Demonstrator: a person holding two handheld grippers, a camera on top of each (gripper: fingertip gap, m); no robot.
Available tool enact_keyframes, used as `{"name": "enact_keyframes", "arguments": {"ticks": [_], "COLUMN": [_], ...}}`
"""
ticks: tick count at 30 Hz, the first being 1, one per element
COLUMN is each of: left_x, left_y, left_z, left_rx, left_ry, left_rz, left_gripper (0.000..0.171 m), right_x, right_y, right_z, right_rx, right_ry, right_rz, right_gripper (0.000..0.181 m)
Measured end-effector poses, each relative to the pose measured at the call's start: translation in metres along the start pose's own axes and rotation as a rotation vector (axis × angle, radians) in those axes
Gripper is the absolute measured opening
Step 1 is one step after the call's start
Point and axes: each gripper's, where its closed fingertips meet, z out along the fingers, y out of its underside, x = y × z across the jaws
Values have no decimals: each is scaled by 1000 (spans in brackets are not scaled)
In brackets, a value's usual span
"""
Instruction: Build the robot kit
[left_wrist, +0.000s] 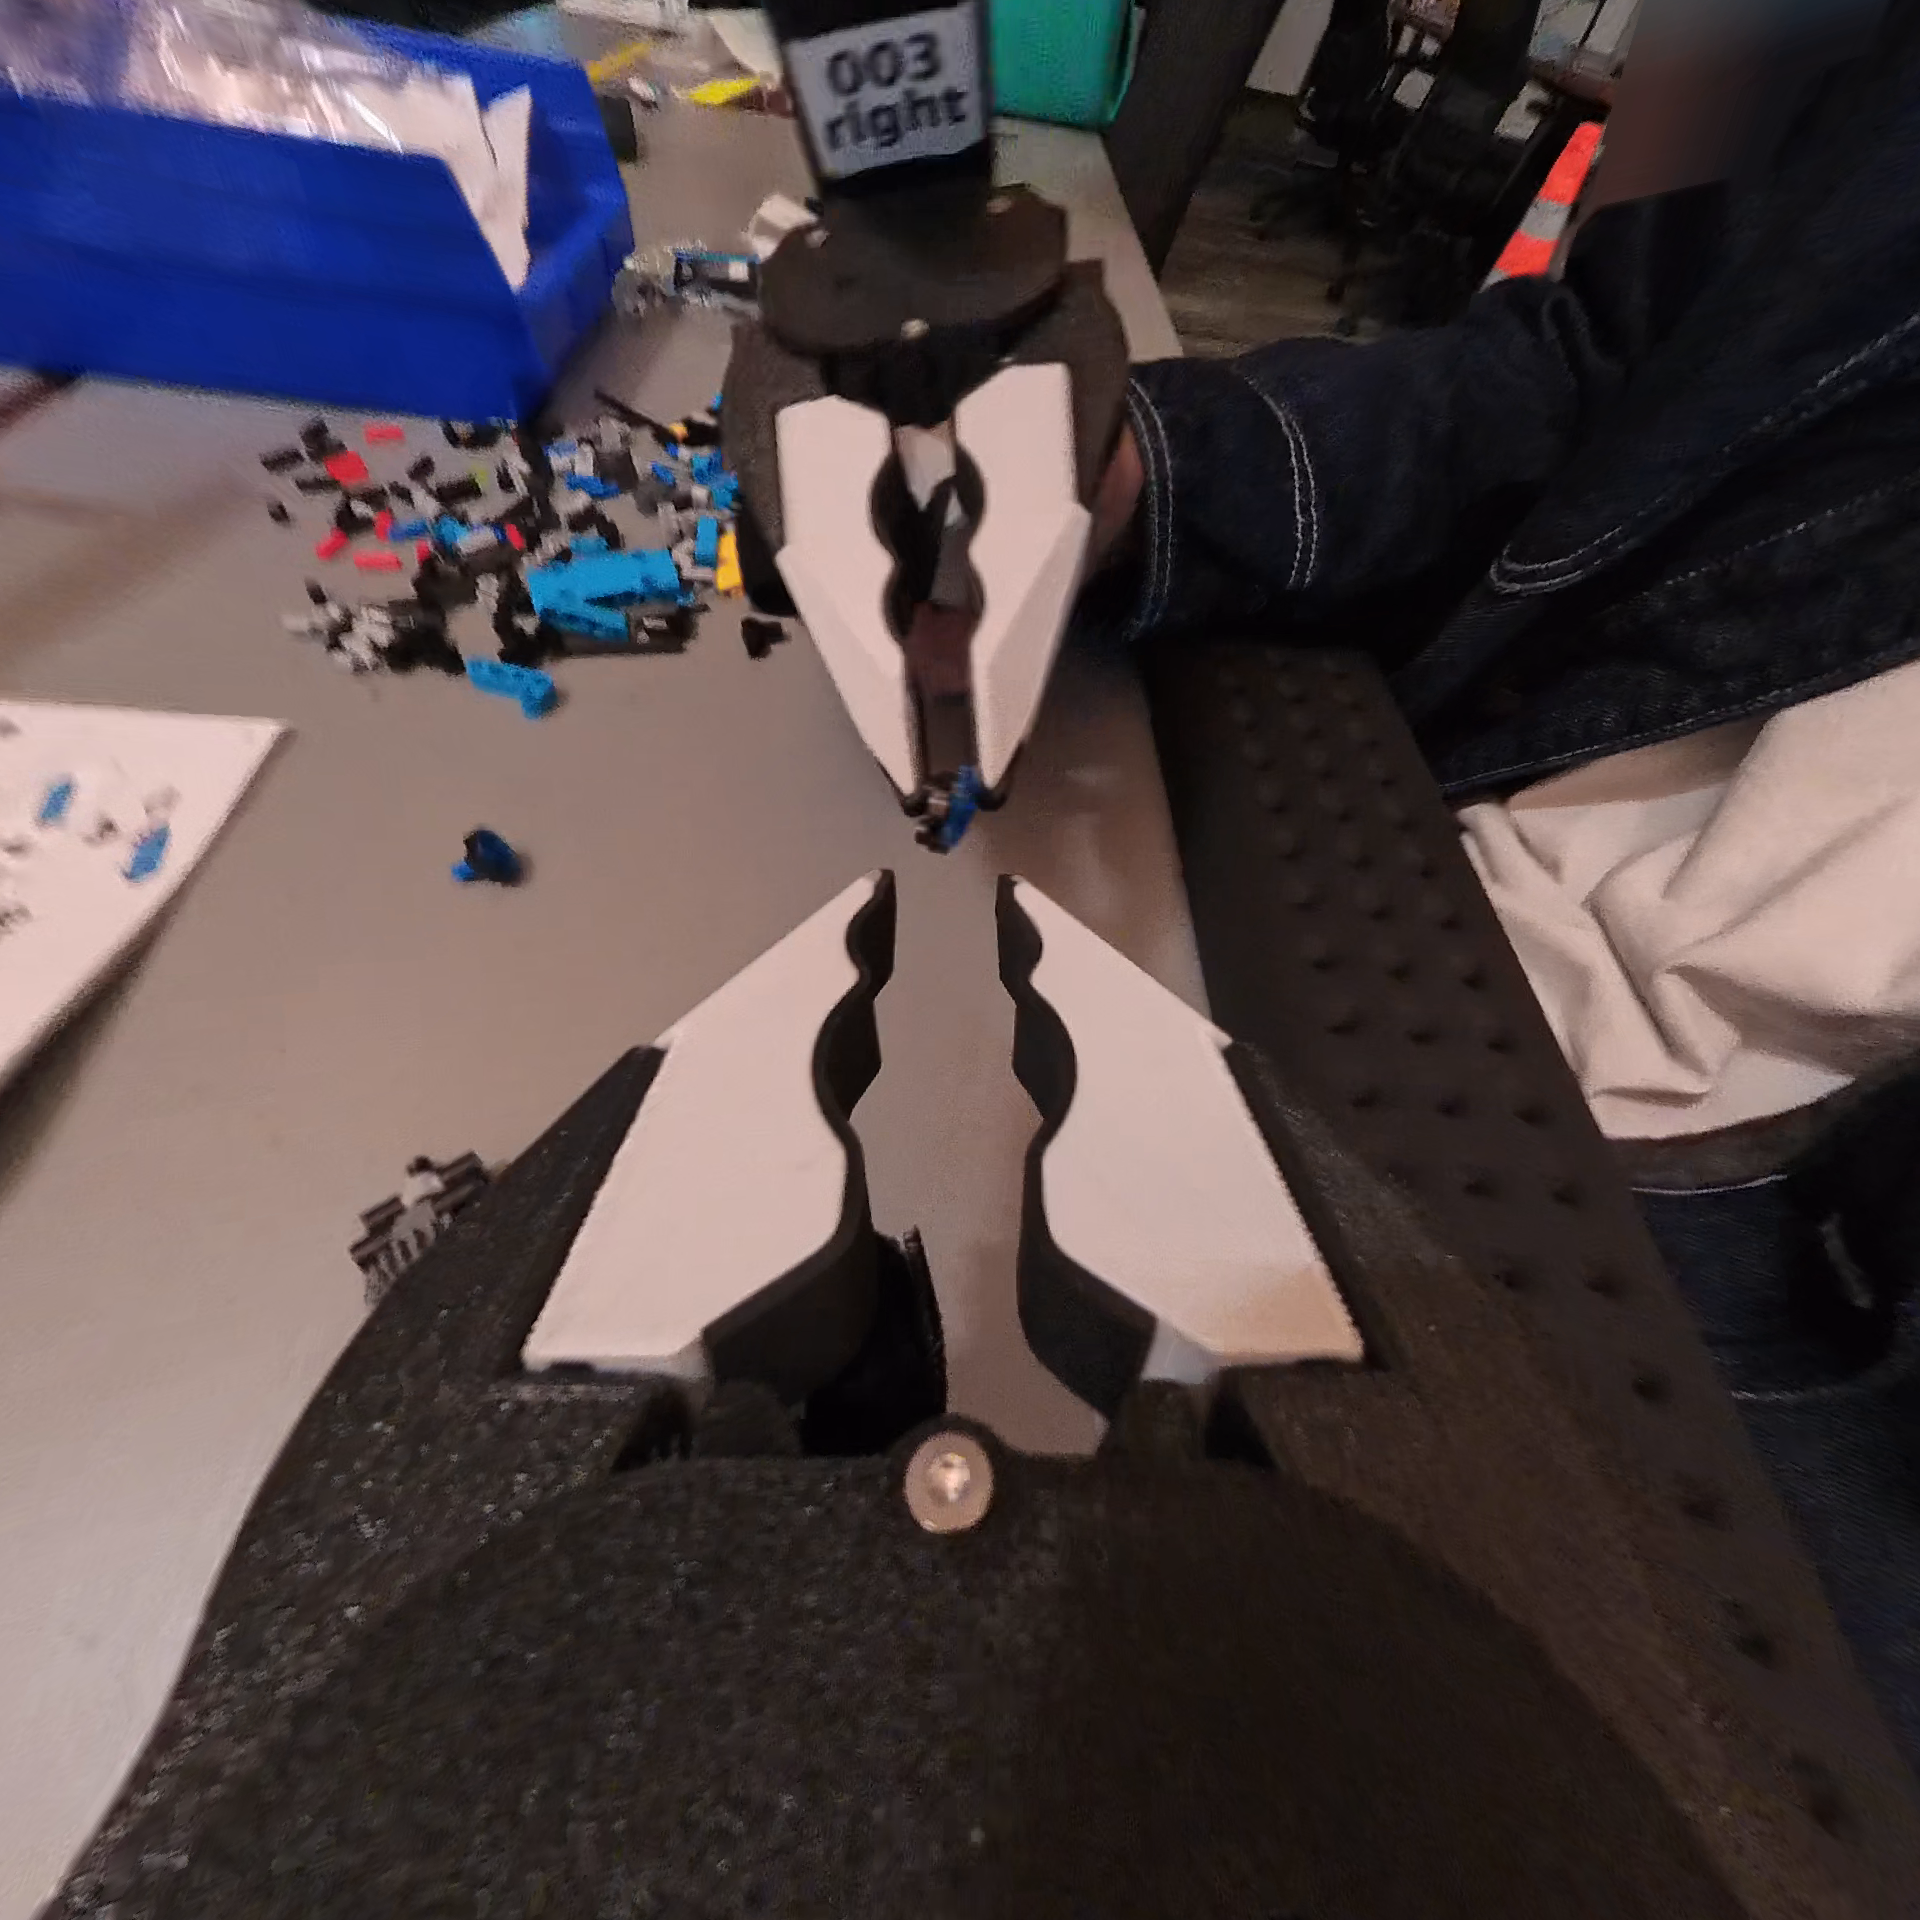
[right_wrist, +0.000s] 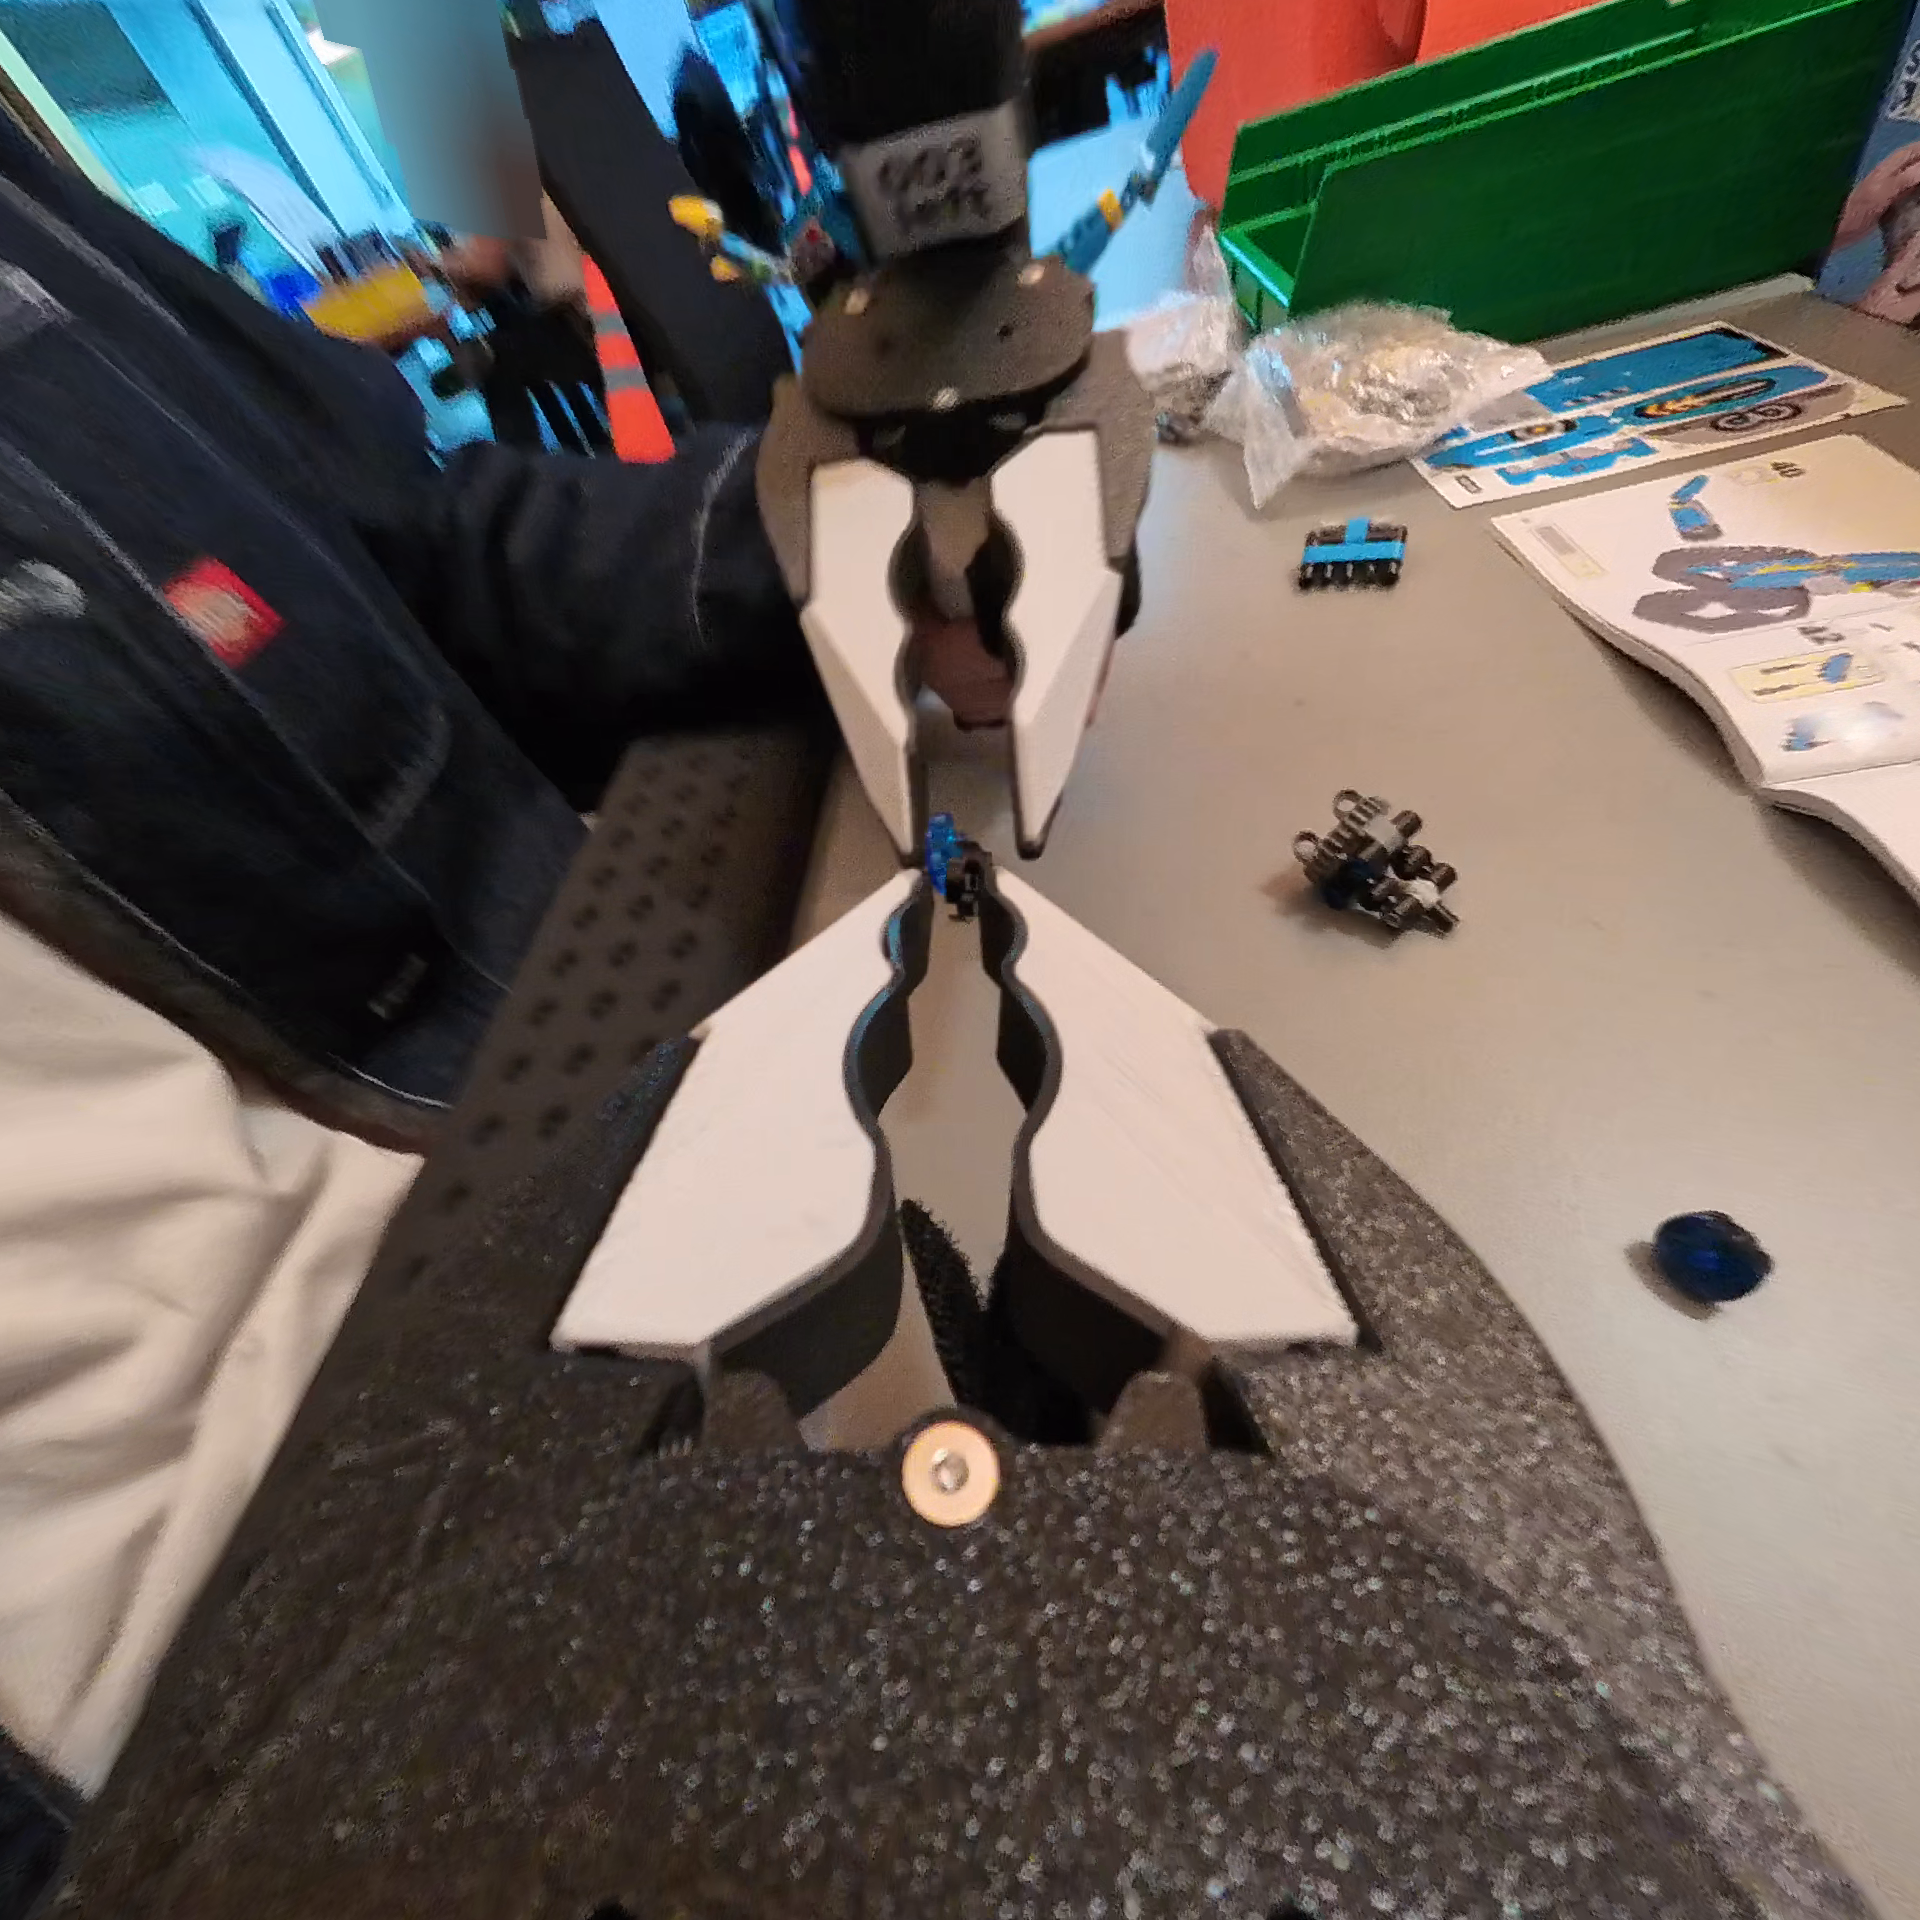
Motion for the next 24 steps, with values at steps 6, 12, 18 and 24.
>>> {"name": "enact_keyframes", "arguments": {"ticks": [6, 12, 18, 24], "left_x": [2, 11, -1, -11], "left_y": [-9, -17, -17, -20], "left_z": [5, 9, 11, 2], "left_rx": [33, 126, 166, 182], "left_ry": [-76, 85, 71, -7], "left_rz": [40, -158, -244, -198], "left_gripper": [17, 14, 0, 9], "right_x": [-2, -13, 6, 10], "right_y": [-4, -15, -21, -25], "right_z": [-2, 0, -2, -7], "right_rx": [57, 130, 232, 305], "right_ry": [-67, -195, -193, -265], "right_rz": [108, 219, 399, 532], "right_gripper": [9, 8, 8, 5]}}
